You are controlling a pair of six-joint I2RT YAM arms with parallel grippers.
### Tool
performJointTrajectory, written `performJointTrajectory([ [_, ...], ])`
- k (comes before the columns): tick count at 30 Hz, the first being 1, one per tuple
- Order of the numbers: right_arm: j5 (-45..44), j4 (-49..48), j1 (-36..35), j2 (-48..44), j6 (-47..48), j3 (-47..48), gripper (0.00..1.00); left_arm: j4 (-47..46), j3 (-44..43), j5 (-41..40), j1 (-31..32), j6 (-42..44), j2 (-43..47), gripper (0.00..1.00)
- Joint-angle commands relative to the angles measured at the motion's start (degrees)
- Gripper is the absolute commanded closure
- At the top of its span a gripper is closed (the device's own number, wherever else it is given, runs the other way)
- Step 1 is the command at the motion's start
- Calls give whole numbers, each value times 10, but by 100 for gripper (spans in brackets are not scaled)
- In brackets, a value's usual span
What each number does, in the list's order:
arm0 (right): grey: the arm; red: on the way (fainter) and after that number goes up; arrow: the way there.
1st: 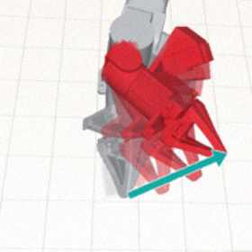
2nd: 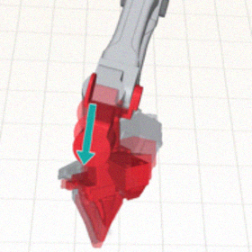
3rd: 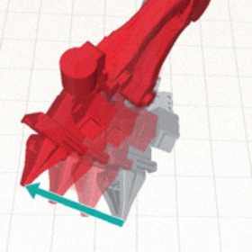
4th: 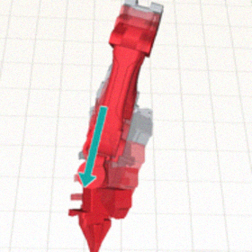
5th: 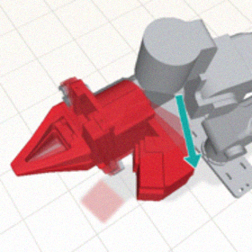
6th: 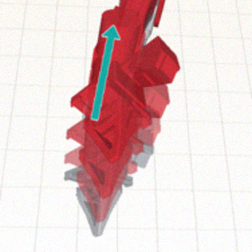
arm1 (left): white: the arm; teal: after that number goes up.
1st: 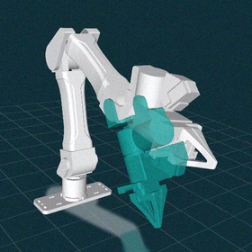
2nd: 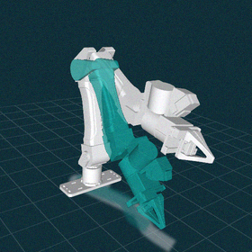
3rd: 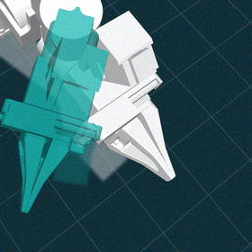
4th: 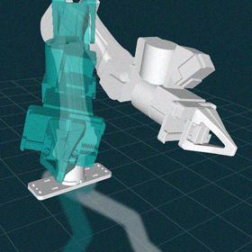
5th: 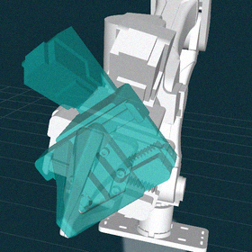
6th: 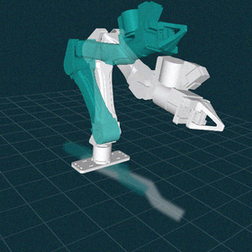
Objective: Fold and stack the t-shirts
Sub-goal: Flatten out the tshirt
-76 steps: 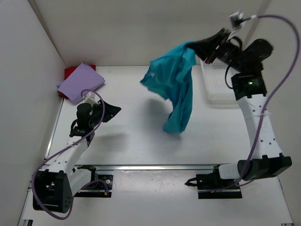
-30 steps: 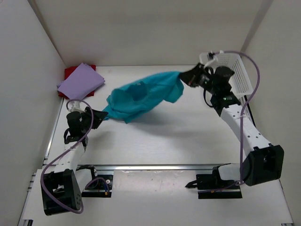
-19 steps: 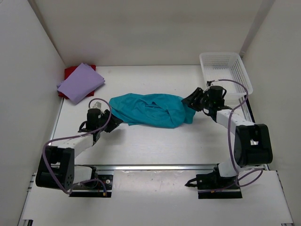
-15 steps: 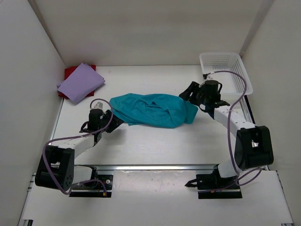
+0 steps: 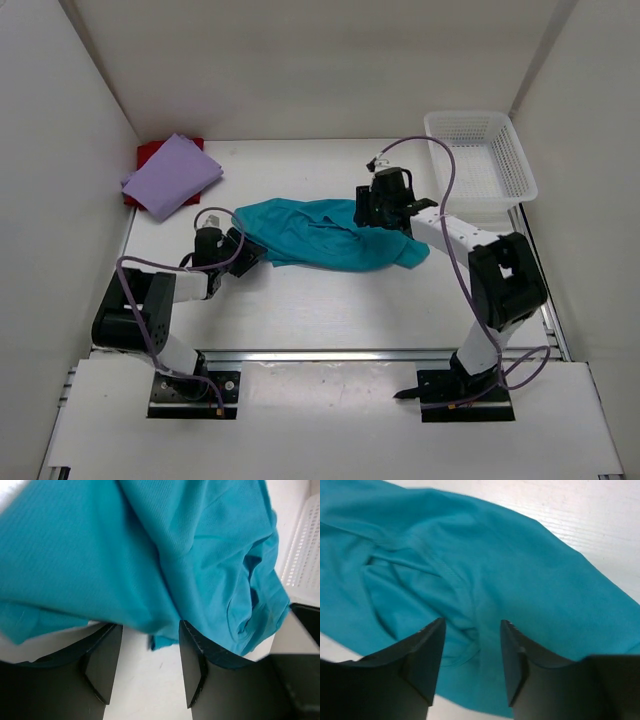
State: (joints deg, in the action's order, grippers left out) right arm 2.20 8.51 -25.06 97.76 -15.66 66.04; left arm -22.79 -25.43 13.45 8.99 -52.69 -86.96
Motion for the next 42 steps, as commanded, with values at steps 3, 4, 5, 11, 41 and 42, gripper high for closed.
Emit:
performJointTrajectory([
  [3,-12,14,19,37,36,18,47,-14,-43,-19,1,-15,-53,43],
  [4,-11,16,21,38,36,15,43,-16,-48,-19,1,-18,-59,49],
  [5,-10,20,26,41,41,10,40,-20,-54,-19,0,-21,-73,53],
  [11,26,52,18,75,42,37,83,4,-110,-14,-4,-14,-97,96],
  [41,231,26,99,-272,-106,-70,100,356,-394,75,-127,158,81,99],
  [42,245,-7,116,-236,-116,-79,100,360,-428,49,-108,159,30,98],
])
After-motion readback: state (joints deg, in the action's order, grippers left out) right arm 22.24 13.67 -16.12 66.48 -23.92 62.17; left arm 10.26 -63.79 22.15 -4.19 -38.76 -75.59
